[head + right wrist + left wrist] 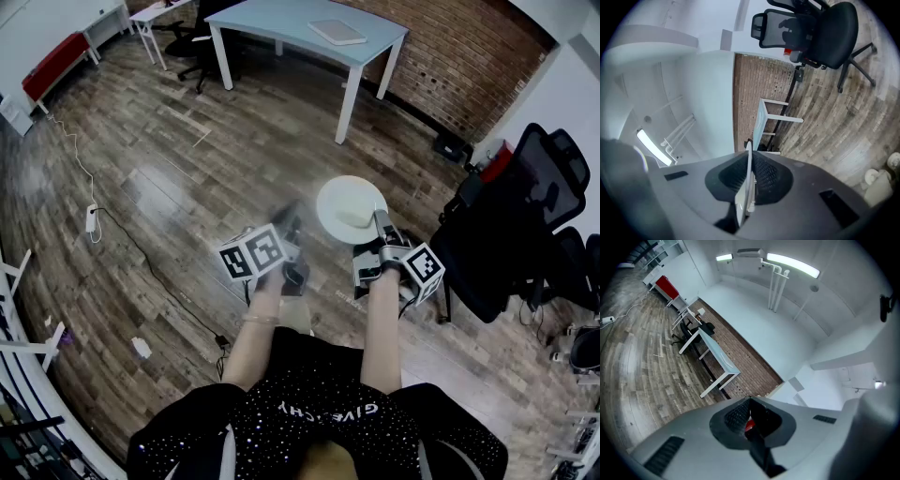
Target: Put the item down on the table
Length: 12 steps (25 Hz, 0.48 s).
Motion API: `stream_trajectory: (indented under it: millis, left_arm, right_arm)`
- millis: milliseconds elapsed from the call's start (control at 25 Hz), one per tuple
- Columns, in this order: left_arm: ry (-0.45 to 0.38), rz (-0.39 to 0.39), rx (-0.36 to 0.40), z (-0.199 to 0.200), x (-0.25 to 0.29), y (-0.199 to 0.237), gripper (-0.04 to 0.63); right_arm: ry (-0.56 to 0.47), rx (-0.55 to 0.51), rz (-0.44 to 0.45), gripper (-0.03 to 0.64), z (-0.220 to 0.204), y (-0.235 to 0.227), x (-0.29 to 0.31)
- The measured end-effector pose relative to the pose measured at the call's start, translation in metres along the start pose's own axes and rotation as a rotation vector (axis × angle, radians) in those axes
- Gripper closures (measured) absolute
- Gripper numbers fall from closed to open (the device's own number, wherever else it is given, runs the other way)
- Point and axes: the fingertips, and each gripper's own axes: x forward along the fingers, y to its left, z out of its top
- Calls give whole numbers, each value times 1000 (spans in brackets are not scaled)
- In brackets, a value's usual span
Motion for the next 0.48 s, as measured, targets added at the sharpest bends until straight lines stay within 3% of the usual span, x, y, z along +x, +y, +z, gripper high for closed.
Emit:
stream_trajectory:
  millis: [240,480]
  left_arm:
    - [2,-3,4,6,21,8,583]
    - [12,-16,29,37,71,18,583]
  right_arm:
    - [4,13,1,592,4,-4,21]
    - [-18,33,17,592,22,2,71]
